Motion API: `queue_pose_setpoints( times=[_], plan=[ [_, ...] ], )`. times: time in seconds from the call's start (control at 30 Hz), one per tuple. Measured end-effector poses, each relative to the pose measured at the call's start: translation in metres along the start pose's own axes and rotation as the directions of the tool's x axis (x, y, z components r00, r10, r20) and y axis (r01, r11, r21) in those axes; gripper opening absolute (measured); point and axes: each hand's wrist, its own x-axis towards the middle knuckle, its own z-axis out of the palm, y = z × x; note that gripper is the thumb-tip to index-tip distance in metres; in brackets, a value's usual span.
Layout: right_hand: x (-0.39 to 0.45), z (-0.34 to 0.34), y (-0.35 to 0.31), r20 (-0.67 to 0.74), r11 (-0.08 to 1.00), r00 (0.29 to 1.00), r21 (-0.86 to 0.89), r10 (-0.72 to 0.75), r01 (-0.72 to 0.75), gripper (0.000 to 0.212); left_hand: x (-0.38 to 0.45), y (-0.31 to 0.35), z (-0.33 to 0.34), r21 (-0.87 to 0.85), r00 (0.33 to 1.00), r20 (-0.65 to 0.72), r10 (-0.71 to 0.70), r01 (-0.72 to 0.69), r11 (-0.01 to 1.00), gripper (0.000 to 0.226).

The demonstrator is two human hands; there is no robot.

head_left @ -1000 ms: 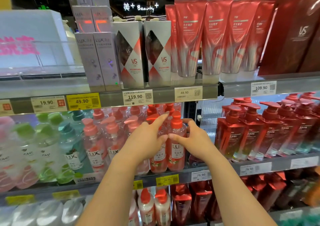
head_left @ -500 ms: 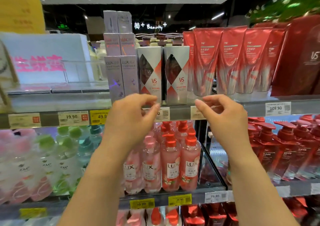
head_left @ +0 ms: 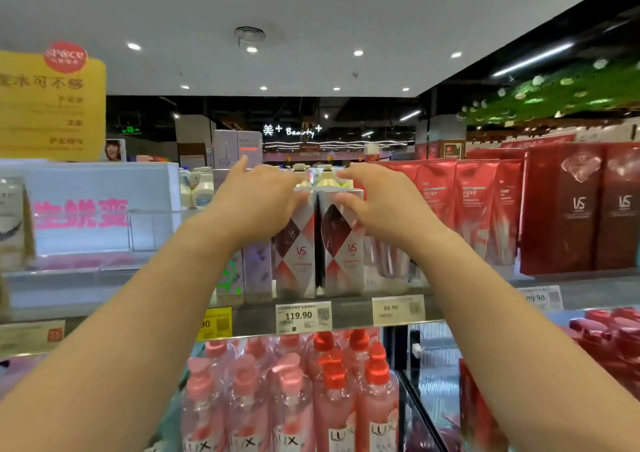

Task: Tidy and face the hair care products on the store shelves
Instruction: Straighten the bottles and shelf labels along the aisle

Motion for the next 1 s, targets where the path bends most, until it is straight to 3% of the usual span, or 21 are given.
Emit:
queue_pose_setpoints(
  times=[0.1, 0.27, 0.47, 0.67, 0.77, 0.9, 1.0],
  plan=[
    [0.009, -0.002, -0.002, 0.1, 0.996, 0.995, -0.082, 0.032, -0.024, 0.038, 0.007, 0.003, 0.006, -0.001, 0.995, 0.091, 0.028, -0.028, 1.0, 0.035],
    [0.017, -0.005, 0.001, 0.208, 0.996, 0.976, -0.08, 0.056, -0.04, 0.024, 0.018, 0.004, 0.01, 0.039, 0.997, 0.04, 0.061, -0.063, 0.997, 0.034],
    [0.027, -0.004, 0.009, 0.2, 0.997, 0.977, -0.035, 0.079, -0.074, 0.029, 0.023, 0.0, 0.01, 0.011, 0.995, 0.007, 0.102, -0.102, 0.995, 0.038],
    [0.034, -0.01, 0.009, 0.223, 0.992, 0.973, -0.118, 0.059, -0.033, 0.022, 0.027, 0.0, 0.007, -0.022, 0.993, -0.038, 0.113, -0.114, 0.993, 0.039],
    [0.037, -0.014, 0.008, 0.29, 0.998, 0.955, -0.015, 0.063, -0.062, 0.029, 0.026, -0.002, 0.005, -0.103, 0.994, -0.036, 0.107, -0.11, 0.989, 0.036],
    [0.042, -0.015, 0.009, 0.408, 0.99, 0.909, 0.068, 0.083, -0.121, 0.018, 0.022, 0.0, 0.003, -0.17, 0.993, -0.092, 0.076, -0.091, 0.981, 0.031],
    [0.043, -0.015, 0.013, 0.408, 0.99, 0.91, 0.089, 0.066, -0.112, 0.021, 0.021, 0.003, 0.003, -0.166, 0.994, -0.091, 0.062, -0.076, 0.983, 0.032]
  ],
)
